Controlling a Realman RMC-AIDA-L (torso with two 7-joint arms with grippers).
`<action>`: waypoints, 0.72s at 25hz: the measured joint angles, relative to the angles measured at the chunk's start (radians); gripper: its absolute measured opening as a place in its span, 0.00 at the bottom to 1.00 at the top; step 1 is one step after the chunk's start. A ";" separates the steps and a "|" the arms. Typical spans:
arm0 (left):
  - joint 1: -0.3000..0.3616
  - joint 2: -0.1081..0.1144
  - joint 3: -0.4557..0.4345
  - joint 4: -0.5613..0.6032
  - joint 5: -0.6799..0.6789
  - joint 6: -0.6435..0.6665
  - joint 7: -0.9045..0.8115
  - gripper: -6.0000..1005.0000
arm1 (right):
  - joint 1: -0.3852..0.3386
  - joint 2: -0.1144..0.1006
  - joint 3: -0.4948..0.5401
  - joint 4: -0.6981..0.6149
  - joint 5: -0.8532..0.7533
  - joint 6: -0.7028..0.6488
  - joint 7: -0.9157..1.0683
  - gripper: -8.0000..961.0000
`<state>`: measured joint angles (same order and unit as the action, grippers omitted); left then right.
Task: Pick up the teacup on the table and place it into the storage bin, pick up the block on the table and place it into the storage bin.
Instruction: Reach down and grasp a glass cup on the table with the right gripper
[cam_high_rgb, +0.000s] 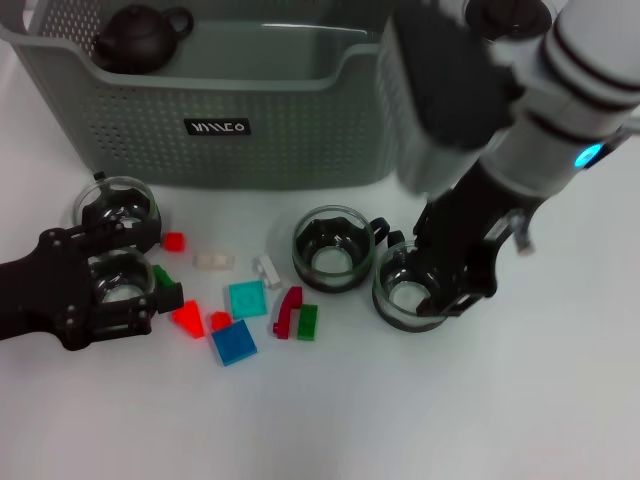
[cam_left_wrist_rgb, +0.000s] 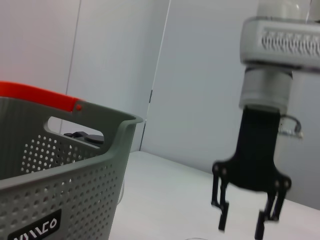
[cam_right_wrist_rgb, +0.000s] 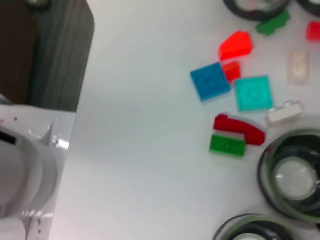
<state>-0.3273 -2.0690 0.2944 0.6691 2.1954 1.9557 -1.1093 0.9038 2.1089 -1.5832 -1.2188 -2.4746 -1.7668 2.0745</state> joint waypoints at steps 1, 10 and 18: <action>0.000 -0.001 0.000 0.000 0.000 0.000 0.000 0.82 | -0.008 0.000 -0.027 0.000 0.001 0.019 0.010 0.54; -0.006 -0.002 0.000 -0.014 -0.002 -0.017 0.000 0.82 | -0.065 0.000 -0.146 0.010 0.016 0.114 0.049 0.51; -0.009 -0.002 0.000 -0.014 -0.002 -0.019 0.000 0.82 | -0.075 0.000 -0.169 0.075 0.016 0.182 0.083 0.46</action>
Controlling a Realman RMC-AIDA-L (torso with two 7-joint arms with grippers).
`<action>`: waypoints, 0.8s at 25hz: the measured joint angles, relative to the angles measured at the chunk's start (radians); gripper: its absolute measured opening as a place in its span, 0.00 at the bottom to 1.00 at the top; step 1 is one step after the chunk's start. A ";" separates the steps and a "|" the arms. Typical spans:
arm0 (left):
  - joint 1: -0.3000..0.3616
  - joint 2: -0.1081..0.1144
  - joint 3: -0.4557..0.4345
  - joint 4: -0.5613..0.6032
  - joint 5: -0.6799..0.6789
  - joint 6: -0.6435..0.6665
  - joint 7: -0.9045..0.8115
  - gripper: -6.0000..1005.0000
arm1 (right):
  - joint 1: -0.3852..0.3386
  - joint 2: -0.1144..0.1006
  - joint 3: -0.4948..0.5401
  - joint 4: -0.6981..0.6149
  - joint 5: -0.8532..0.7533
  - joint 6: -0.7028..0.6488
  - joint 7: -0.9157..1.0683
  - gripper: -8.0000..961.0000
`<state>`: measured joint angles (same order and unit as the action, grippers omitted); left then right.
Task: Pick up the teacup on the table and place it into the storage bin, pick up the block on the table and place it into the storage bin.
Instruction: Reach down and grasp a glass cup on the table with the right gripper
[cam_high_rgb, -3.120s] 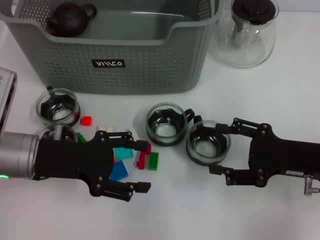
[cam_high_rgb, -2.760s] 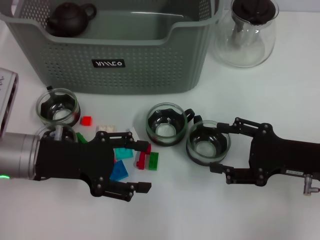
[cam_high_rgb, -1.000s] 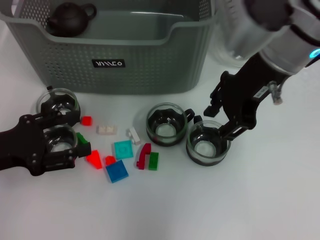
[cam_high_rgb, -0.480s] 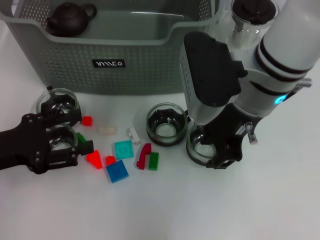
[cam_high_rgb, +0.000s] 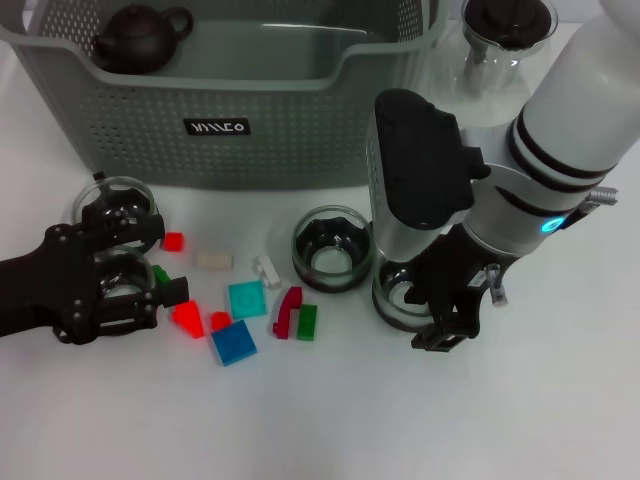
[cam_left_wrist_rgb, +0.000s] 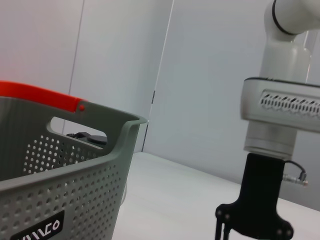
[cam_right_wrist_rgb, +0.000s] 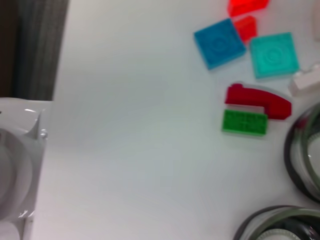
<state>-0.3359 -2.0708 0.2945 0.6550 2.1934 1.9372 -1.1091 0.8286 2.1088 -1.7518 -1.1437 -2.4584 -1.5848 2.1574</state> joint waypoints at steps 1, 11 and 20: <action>0.000 0.000 0.000 0.000 0.000 0.000 0.000 0.82 | 0.002 -0.001 -0.004 0.011 -0.001 0.012 0.010 0.45; 0.000 0.000 -0.001 -0.009 0.000 -0.002 0.000 0.82 | 0.002 0.000 -0.015 0.084 0.010 0.069 0.050 0.39; -0.003 0.000 -0.002 -0.012 -0.001 -0.005 0.000 0.82 | -0.002 -0.002 -0.025 0.075 0.019 0.049 0.051 0.25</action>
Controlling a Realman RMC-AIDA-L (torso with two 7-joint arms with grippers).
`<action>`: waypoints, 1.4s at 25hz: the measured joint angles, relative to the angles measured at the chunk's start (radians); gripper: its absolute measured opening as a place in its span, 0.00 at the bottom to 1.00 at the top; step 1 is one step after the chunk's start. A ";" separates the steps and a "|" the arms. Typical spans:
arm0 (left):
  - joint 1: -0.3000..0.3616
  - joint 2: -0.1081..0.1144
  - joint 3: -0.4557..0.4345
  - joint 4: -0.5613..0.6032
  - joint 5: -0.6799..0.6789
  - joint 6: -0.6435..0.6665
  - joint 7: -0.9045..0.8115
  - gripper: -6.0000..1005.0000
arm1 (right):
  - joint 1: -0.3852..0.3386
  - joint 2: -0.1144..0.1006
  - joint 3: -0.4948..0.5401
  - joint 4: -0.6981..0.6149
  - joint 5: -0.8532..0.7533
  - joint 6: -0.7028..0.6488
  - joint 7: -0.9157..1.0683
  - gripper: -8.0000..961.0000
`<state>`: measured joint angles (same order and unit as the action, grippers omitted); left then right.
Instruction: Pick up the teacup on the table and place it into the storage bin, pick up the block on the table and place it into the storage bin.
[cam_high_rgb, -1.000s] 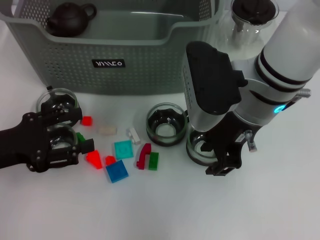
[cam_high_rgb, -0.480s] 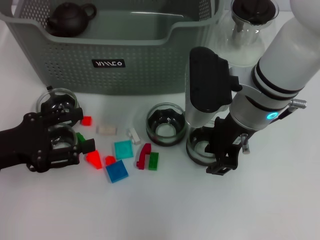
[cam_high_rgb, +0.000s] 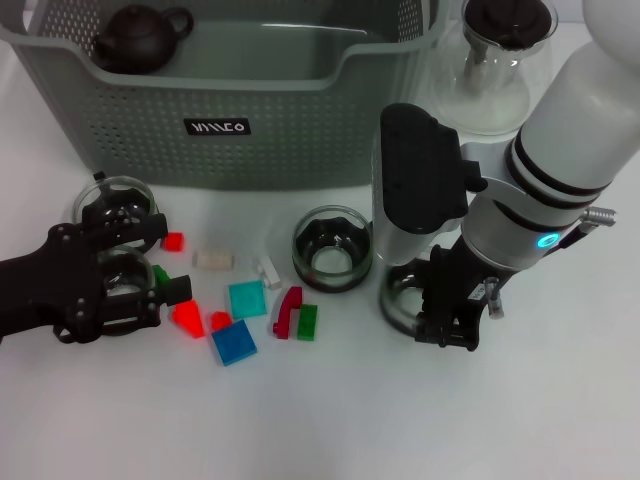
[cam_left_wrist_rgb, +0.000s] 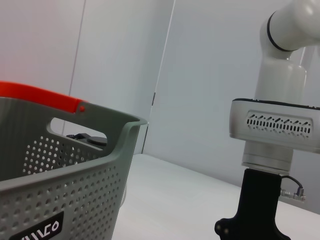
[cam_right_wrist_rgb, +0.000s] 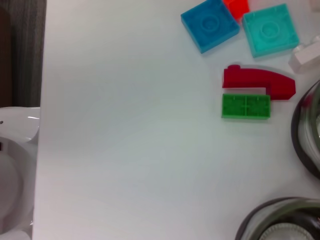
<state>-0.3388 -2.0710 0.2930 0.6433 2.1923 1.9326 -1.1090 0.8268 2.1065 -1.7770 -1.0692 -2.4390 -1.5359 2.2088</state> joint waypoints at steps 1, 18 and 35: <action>0.000 0.000 0.000 0.000 0.000 0.000 0.000 0.82 | 0.000 -0.001 0.000 -0.004 -0.001 -0.003 0.002 0.22; 0.004 -0.001 -0.003 -0.001 0.000 -0.008 0.012 0.82 | -0.071 -0.008 0.553 -0.425 0.428 -0.094 -0.032 0.07; -0.012 -0.013 -0.005 -0.025 -0.011 -0.024 0.012 0.82 | 0.601 -0.002 0.531 0.583 0.029 0.809 0.166 0.10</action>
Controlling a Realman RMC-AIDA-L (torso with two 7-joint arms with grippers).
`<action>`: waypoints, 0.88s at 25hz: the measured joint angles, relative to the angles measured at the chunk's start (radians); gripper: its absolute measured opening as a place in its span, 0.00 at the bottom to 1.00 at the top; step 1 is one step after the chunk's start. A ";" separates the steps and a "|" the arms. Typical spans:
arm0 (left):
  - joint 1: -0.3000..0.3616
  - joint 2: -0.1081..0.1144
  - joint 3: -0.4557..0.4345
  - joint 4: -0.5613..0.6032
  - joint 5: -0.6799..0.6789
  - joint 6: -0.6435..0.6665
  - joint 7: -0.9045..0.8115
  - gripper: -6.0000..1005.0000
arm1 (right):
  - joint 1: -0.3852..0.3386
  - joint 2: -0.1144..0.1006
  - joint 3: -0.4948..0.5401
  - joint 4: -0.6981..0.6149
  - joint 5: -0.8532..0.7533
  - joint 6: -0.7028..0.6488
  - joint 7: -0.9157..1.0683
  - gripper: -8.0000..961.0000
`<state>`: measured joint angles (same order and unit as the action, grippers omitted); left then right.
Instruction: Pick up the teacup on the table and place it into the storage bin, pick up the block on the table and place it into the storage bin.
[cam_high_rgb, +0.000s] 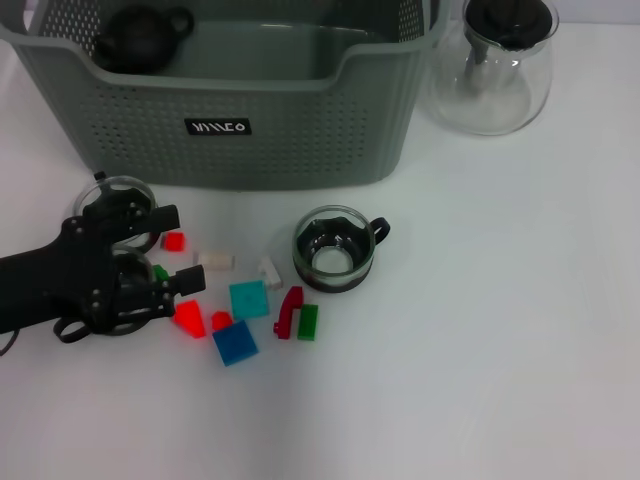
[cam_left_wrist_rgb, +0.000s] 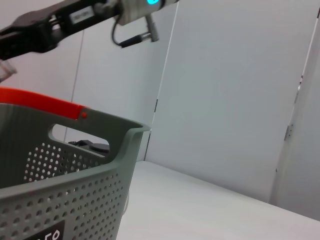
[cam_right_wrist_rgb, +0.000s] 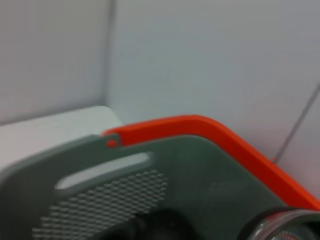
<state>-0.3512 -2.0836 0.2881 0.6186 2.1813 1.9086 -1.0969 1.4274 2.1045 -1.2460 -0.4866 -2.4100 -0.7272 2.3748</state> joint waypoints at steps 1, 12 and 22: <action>0.000 -0.001 0.000 -0.001 0.000 -0.001 0.000 0.82 | 0.013 0.001 -0.002 0.037 -0.001 0.034 0.003 0.10; -0.006 -0.002 0.002 -0.002 0.000 -0.002 0.000 0.82 | -0.041 0.007 -0.010 0.177 0.041 0.054 -0.030 0.14; -0.014 -0.003 0.008 -0.014 0.000 -0.018 0.000 0.82 | -0.081 0.001 -0.009 0.175 0.058 0.020 -0.046 0.18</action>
<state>-0.3651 -2.0862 0.2961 0.6045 2.1813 1.8901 -1.0968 1.3463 2.1053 -1.2552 -0.3116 -2.3524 -0.7071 2.3289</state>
